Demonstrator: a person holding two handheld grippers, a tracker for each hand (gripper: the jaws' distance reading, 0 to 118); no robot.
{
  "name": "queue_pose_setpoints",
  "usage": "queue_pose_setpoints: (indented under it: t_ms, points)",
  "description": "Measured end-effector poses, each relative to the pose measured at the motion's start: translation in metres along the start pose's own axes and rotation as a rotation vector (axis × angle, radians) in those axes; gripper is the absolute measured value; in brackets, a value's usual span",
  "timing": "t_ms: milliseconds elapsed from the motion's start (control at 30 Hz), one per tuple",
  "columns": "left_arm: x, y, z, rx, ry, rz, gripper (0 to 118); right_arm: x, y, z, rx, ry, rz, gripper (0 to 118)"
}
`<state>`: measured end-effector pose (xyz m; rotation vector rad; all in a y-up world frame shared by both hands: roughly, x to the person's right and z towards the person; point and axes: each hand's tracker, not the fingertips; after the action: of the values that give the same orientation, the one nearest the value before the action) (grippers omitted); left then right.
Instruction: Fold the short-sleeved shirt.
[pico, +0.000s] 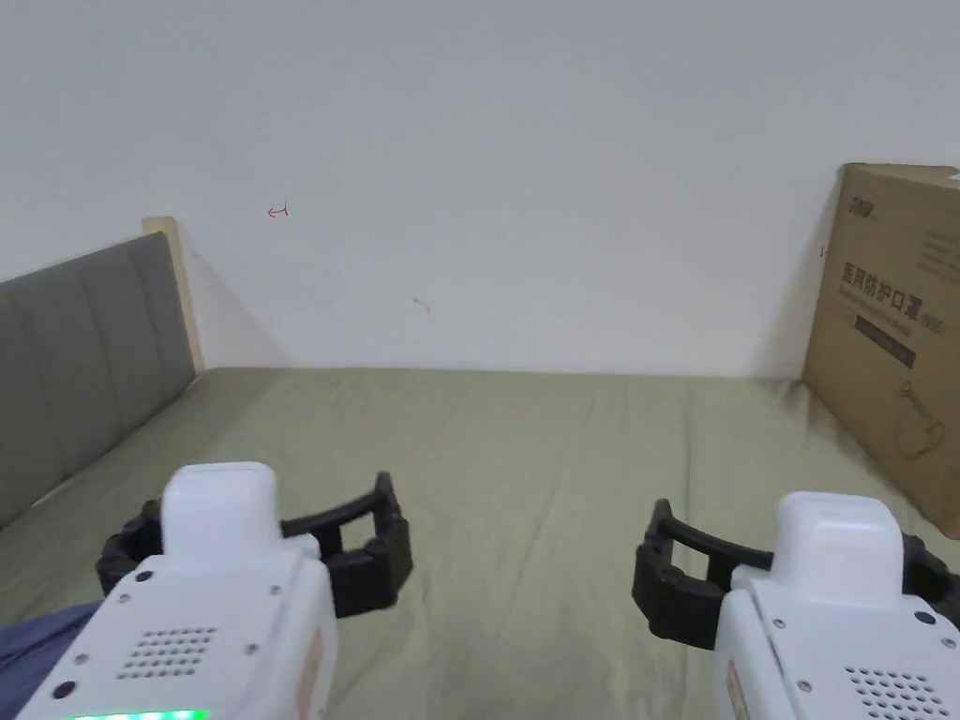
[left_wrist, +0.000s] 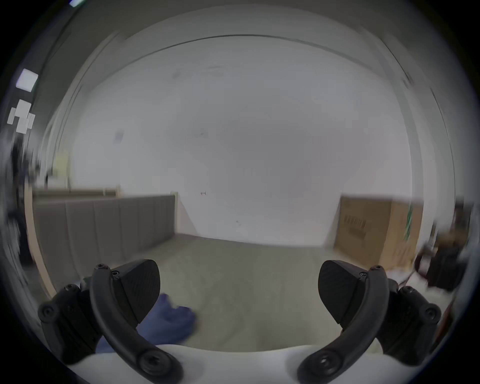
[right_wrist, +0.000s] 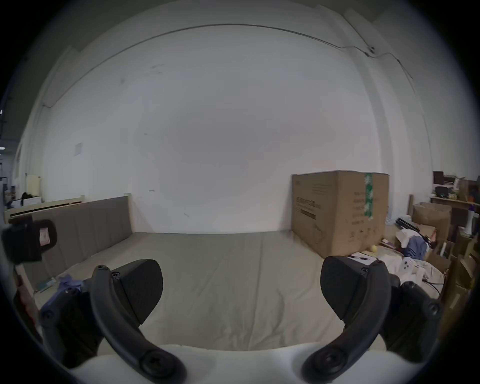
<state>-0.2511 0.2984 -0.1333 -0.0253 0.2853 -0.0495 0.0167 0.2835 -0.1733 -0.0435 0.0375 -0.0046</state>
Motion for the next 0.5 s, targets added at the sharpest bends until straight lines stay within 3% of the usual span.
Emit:
queue_pose_setpoints:
  t_ms: [67,200,433,500]
  points:
    - [0.004,-0.009,0.004,0.011,-0.054,-0.006,118,-0.002,-0.007,0.003,0.027,-0.035,0.056,118]
    - [-0.002,-0.012,0.003,0.004,-0.133,0.134,118,-0.002,-0.003,0.007,0.048,0.01,0.032,118]
    - [-0.008,0.0,0.005,-0.032,-0.127,0.101,118,-0.004,0.007,0.012,0.093,-0.013,0.063,118]
    - [-0.007,0.001,0.008,-0.046,-0.134,0.071,116,-0.002,0.008,0.014,0.101,-0.005,0.058,112]
